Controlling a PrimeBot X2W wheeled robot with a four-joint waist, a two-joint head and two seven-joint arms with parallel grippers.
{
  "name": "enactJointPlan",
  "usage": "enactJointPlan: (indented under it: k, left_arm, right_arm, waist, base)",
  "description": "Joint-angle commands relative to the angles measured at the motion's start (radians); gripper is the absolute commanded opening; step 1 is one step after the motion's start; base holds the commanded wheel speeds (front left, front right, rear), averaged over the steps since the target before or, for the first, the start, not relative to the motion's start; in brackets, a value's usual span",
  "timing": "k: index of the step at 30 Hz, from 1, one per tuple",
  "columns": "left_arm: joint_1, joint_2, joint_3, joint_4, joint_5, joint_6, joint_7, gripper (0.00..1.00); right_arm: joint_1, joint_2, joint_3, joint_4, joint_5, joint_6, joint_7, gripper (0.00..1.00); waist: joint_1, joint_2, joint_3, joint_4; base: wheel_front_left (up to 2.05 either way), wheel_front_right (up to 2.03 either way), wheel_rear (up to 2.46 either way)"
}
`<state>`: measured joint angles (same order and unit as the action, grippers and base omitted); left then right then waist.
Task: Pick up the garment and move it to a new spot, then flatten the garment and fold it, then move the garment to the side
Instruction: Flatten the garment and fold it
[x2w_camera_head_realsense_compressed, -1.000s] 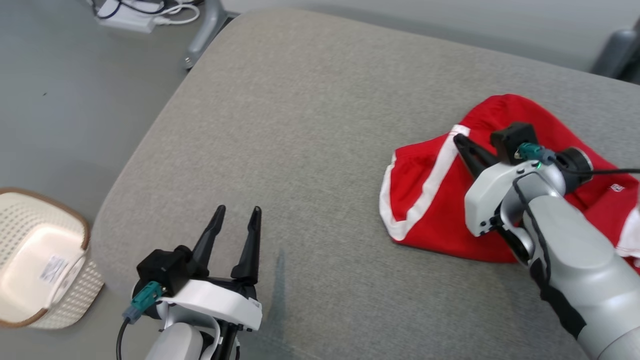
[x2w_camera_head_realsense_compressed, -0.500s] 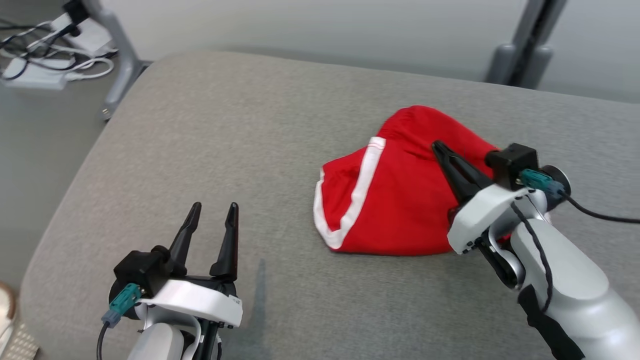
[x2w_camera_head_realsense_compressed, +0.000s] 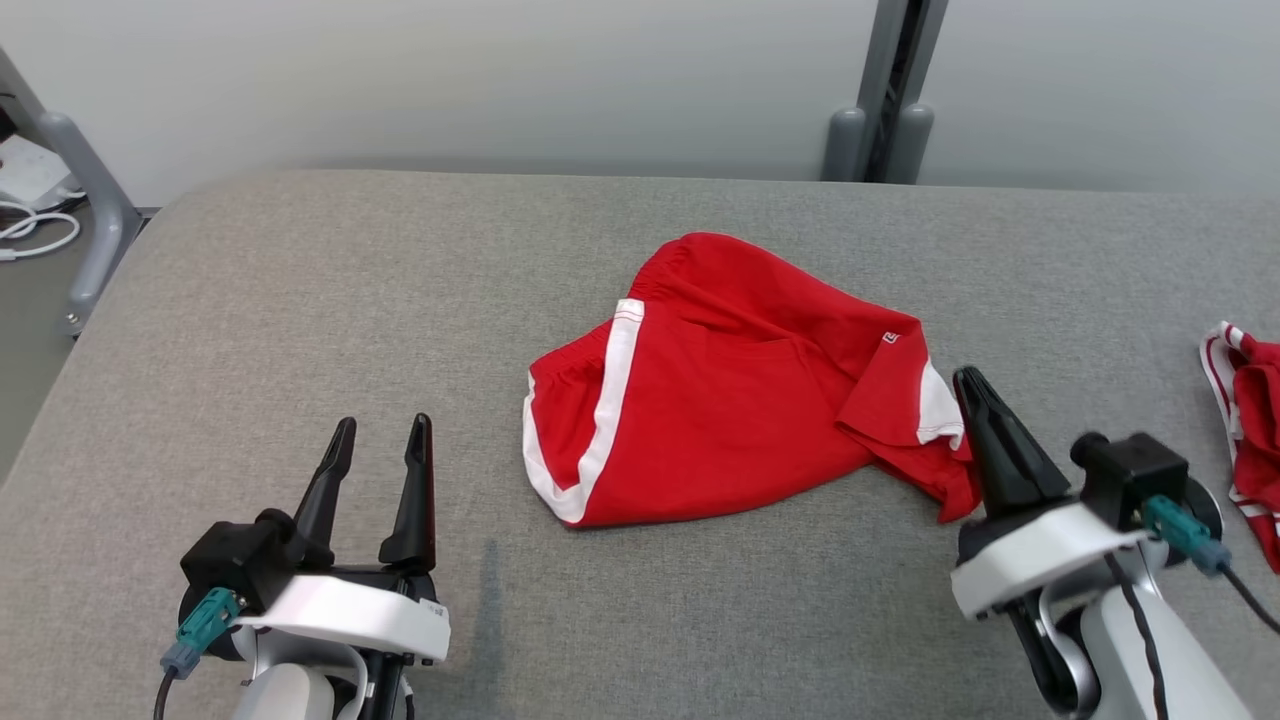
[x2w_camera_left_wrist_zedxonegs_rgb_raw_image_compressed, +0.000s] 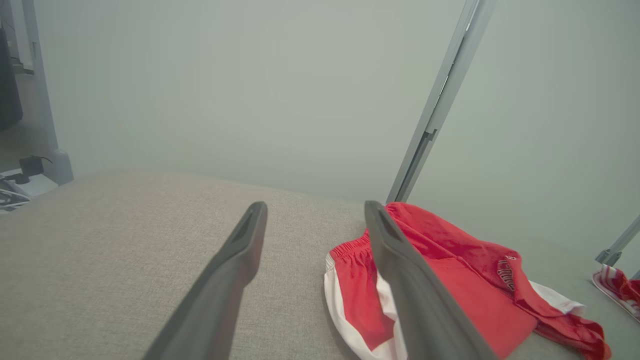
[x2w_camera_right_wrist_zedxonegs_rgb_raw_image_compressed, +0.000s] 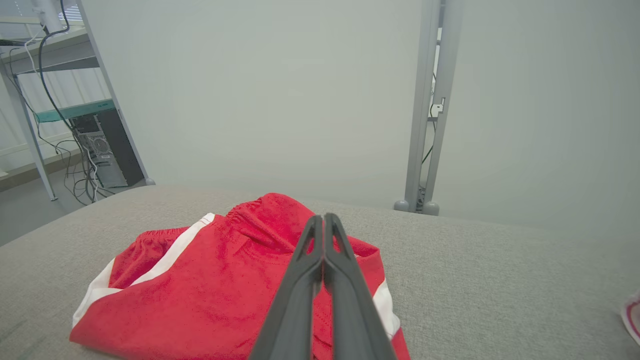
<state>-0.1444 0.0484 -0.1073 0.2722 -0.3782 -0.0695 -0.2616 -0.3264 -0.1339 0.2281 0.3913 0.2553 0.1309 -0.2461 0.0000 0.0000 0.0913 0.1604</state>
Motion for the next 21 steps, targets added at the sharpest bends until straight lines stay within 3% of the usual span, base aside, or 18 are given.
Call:
enactJointPlan:
  k: [1,2,3,13,21]
  left_arm:
    - [0.010,0.005,0.007,0.001,0.006,-0.007,-0.003,1.00]
    - [0.011,0.005,0.007,0.004,0.007,-0.008,-0.003,1.00]
    - [0.012,0.005,0.008,0.007,0.007,-0.009,-0.003,1.00]
    - [-0.009,0.005,-0.014,0.023,0.002,-0.016,-0.003,1.00]
    - [-0.041,0.005,-0.047,0.035,-0.006,-0.020,-0.003,1.00]
  right_arm:
    - [0.035,0.012,-0.028,-0.030,-0.022,0.000,0.007,0.11]
    - [0.056,0.024,-0.042,-0.050,-0.034,0.000,0.011,0.45]
    - [0.093,0.036,-0.062,-0.078,-0.056,0.000,0.024,1.00]
    - [0.114,0.046,-0.081,-0.124,-0.130,0.000,0.107,1.00]
    - [0.032,0.034,-0.074,-0.016,-0.181,-0.001,0.157,1.00]
  waist:
    - [0.0000,0.0000,-0.001,-0.009]
    - [0.0000,0.0000,0.000,-0.011]
    - [0.0000,0.0000,0.001,-0.013]
    - [0.0000,0.0000,0.025,-0.001]
    - [0.0000,0.0000,0.082,0.051]
  base:
    - [0.00,0.00,0.00]
    - [0.00,0.00,0.00]
    - [0.00,0.00,0.00]
    - [0.00,0.00,0.00]
    - [0.00,0.00,0.00]
